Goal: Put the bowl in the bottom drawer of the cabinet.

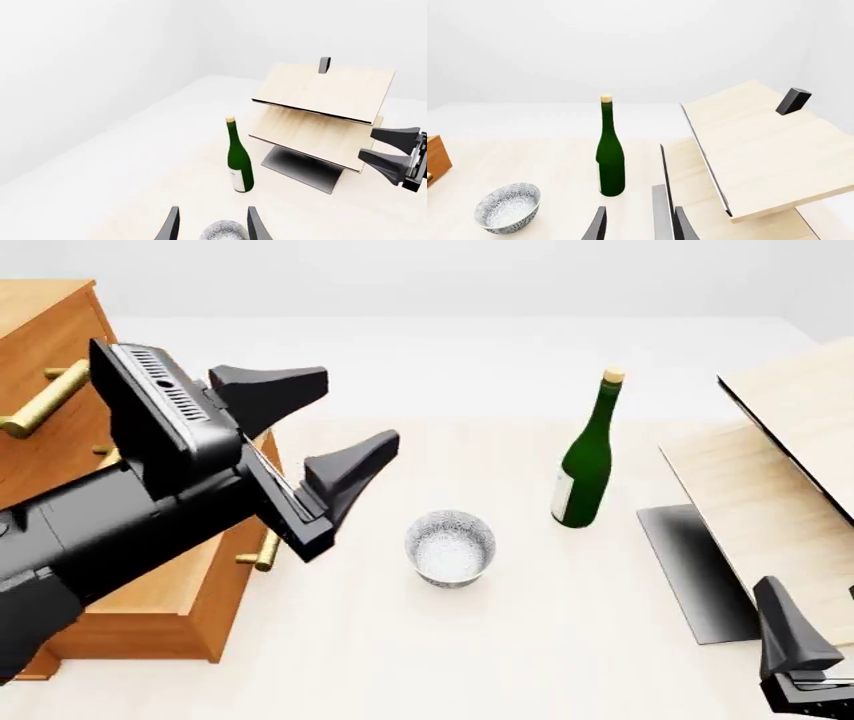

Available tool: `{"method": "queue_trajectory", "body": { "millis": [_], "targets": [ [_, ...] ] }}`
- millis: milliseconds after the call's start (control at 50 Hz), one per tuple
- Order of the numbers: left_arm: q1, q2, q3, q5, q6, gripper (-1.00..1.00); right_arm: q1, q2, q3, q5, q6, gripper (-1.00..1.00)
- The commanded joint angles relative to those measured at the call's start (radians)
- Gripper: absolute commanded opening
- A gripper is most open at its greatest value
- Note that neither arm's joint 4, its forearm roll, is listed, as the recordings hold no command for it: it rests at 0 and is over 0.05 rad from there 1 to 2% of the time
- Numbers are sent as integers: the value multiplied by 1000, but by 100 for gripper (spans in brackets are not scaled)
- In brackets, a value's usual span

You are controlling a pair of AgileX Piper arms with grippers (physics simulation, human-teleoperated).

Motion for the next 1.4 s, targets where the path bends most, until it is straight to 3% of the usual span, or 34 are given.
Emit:
{"method": "queue_trajectory", "body": {
  "millis": [20,220,640,680,1400],
  "targets": [
    [-3,153,-110,51,-13,100,0,0,0,0,0,100],
    [3,219,-207,124,-63,100,0,0,0,0,0,100],
    [25,369,-354,288,-71,100,0,0,0,0,0,100],
    [18,368,-361,293,-110,100,0,0,0,0,0,100],
    [36,609,-597,487,-146,100,0,0,0,0,0,100]
  ]
}}
